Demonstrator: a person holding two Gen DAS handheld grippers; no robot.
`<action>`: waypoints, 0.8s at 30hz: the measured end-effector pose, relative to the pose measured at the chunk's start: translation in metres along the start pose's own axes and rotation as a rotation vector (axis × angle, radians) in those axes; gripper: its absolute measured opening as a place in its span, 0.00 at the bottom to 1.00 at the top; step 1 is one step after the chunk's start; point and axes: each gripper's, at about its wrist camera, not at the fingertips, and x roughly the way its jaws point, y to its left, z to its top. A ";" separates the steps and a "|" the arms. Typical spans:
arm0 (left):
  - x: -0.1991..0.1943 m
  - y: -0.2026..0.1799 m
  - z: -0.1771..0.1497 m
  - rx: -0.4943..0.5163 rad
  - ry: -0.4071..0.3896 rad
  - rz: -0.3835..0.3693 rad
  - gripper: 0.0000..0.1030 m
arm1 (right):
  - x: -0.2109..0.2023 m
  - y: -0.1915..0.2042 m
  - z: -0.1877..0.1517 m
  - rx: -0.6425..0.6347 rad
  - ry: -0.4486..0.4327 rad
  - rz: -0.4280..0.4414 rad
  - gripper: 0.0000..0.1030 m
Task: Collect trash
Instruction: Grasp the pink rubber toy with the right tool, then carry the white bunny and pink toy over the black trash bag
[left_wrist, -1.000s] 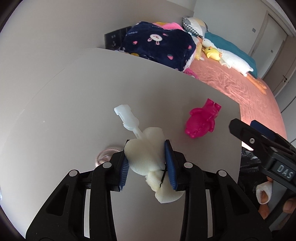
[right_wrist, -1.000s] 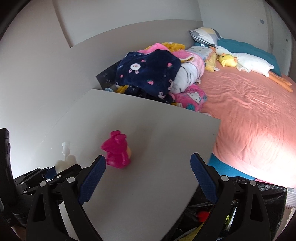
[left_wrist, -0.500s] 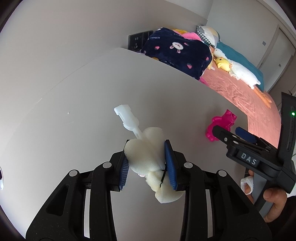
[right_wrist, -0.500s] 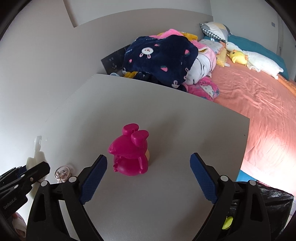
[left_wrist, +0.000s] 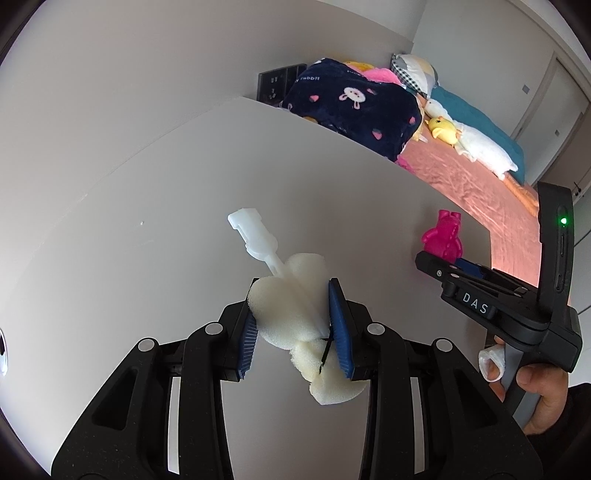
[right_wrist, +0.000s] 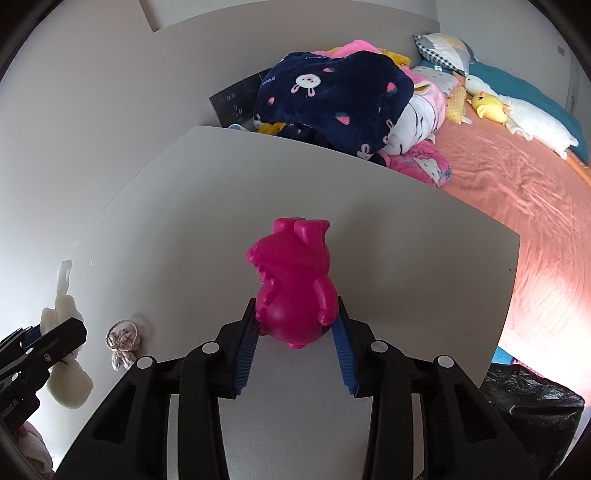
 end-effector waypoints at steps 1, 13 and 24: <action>-0.002 0.001 0.000 -0.001 -0.003 -0.002 0.34 | -0.003 0.000 -0.001 0.000 -0.005 0.001 0.39; -0.031 0.000 -0.005 -0.002 -0.061 -0.009 0.34 | -0.056 0.003 -0.011 -0.008 -0.103 0.067 0.37; -0.054 -0.022 -0.015 0.043 -0.090 -0.037 0.34 | -0.105 0.005 -0.026 -0.007 -0.171 0.102 0.37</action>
